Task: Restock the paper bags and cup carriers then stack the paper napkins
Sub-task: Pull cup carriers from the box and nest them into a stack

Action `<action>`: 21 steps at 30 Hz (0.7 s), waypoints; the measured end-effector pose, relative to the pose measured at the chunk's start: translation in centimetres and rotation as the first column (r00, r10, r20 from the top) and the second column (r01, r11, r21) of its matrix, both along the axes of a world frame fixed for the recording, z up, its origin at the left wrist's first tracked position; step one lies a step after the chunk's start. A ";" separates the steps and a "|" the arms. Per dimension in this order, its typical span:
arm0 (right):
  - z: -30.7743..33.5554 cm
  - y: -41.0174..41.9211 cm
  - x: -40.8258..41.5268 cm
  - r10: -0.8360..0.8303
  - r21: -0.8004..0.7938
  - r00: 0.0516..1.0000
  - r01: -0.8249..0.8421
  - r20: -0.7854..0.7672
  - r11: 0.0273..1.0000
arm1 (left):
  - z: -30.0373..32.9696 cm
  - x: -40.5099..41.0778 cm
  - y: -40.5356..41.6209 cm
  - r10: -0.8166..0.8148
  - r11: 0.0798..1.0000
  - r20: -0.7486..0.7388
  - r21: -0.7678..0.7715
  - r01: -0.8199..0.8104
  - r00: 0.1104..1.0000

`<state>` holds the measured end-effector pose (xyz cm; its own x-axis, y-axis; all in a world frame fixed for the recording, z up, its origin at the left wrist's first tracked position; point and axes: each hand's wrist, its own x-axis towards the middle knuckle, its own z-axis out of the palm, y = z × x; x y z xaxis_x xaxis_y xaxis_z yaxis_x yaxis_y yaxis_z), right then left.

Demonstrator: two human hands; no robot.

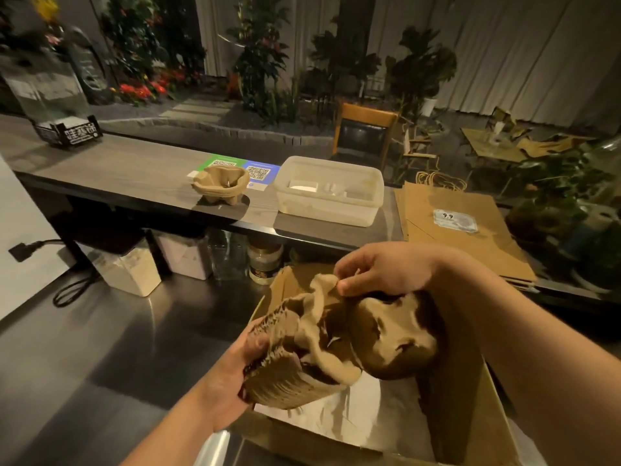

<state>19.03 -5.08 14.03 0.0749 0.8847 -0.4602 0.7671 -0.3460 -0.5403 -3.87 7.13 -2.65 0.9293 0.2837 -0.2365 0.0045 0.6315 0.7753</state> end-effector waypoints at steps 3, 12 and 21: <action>0.1 1.5 -2.1 0.116 -0.120 0.966 -0.090 0.232 0.989 | -0.6 -0.2 0.1 0.005 0.999 -0.052 0.044 -0.003 0.999; 0.6 0.5 -3.2 -0.046 0.045 0.950 0.034 0.308 0.998 | -1.1 -0.2 0.3 0.039 0.997 -0.084 0.069 -0.033 0.996; 1.7 -3.0 -3.3 -0.482 0.268 0.770 0.611 -0.417 0.744 | -1.9 -0.3 0.5 0.147 0.989 -0.097 0.027 -0.145 0.984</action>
<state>15.68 -8.04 15.74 0.5153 0.8349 -0.1936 0.2814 -0.3782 -0.8819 -4.12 7.62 -4.52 0.8500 0.4202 -0.3177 -0.0095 0.6153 0.7882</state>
